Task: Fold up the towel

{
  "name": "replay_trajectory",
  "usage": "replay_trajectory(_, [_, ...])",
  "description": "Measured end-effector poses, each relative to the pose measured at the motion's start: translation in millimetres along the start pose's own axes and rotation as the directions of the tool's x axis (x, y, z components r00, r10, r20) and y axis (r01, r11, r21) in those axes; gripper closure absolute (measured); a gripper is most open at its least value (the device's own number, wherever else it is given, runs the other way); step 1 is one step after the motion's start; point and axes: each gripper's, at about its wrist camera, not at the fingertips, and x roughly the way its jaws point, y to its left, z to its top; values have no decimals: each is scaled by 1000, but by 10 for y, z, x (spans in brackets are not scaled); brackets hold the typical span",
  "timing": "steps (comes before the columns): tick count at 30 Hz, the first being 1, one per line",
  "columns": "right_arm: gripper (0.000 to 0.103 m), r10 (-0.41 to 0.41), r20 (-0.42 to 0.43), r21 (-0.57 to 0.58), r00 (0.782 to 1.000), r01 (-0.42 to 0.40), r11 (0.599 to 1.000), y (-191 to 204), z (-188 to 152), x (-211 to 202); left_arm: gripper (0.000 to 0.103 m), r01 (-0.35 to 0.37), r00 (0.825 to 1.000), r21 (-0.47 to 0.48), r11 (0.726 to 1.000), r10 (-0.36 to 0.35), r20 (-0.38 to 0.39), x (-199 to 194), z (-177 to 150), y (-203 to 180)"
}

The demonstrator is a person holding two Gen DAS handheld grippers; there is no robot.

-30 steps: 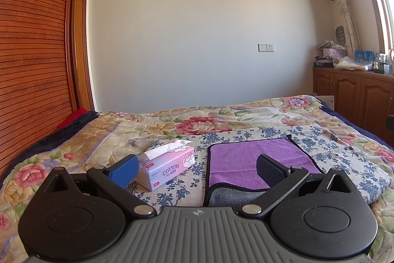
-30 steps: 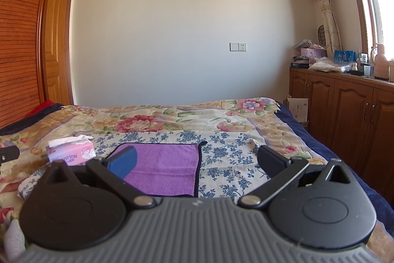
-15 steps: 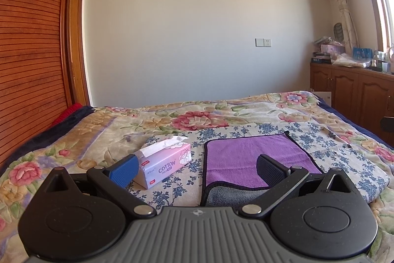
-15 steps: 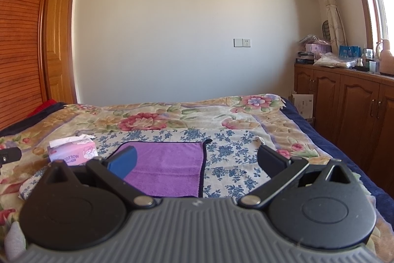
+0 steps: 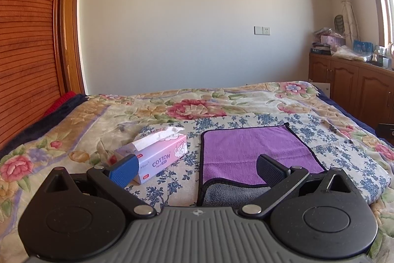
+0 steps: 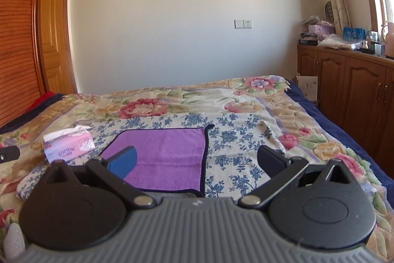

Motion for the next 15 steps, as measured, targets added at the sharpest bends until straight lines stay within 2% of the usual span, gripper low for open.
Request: replay_trajectory(15, [0, 35, -58, -32, 998, -37, 999, 1, 43, 277, 0, 41, 998, 29, 999, -40, -51, 333, 72, -32])
